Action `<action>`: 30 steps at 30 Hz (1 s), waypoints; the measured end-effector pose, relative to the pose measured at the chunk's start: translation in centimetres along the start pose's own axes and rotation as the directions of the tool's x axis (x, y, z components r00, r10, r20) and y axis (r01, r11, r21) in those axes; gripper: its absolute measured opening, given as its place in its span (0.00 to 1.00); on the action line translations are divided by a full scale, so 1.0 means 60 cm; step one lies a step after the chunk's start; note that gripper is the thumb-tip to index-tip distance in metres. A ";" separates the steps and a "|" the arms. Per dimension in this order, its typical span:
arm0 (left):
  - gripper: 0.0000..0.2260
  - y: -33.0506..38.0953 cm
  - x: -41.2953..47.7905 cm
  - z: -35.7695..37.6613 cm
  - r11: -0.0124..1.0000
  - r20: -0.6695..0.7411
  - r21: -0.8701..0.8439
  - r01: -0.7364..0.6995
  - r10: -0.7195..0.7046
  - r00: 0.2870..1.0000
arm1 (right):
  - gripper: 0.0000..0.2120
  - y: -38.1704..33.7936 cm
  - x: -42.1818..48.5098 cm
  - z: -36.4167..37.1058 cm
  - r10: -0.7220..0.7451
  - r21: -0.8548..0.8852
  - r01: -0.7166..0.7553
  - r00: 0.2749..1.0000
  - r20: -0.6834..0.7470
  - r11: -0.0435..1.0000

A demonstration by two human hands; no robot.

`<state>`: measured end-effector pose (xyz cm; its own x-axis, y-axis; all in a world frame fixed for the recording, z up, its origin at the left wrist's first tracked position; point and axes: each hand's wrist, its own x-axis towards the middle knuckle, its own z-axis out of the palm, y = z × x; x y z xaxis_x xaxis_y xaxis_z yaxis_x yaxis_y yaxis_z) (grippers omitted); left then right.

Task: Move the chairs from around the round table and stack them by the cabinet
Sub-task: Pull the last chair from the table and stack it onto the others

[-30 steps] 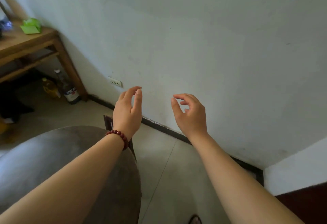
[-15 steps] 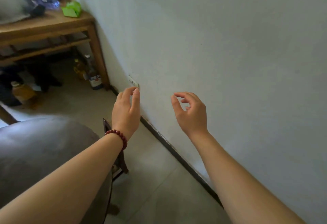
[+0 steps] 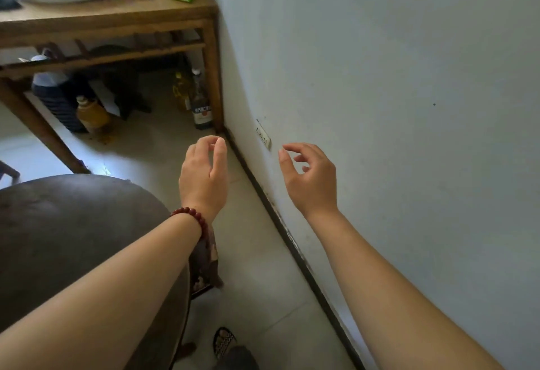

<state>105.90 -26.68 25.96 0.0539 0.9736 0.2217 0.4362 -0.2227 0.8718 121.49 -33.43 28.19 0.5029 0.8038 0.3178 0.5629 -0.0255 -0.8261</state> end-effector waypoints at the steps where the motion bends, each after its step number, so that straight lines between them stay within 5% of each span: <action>1: 0.23 -0.006 0.014 0.002 1.000 -0.009 0.008 0.011 -0.011 1.000 | 0.09 0.002 0.014 0.013 -0.009 0.006 0.009 1.000 0.019 1.000; 19: 0.26 -0.136 0.124 0.027 0.945 -0.225 0.116 0.306 -0.275 0.935 | 0.08 0.083 0.191 0.194 -0.125 0.141 0.077 0.919 0.374 0.987; 30: 0.23 -0.203 0.101 0.104 0.808 -0.427 0.056 0.587 -0.512 0.746 | 0.08 0.166 0.237 0.302 -0.300 0.292 0.153 0.765 0.569 0.944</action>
<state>106.52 -17.74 13.95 -0.5662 0.8188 -0.0946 0.4347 0.3941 0.8098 122.35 -11.48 16.03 -0.1576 0.9613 0.2261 0.4164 0.2723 -0.8675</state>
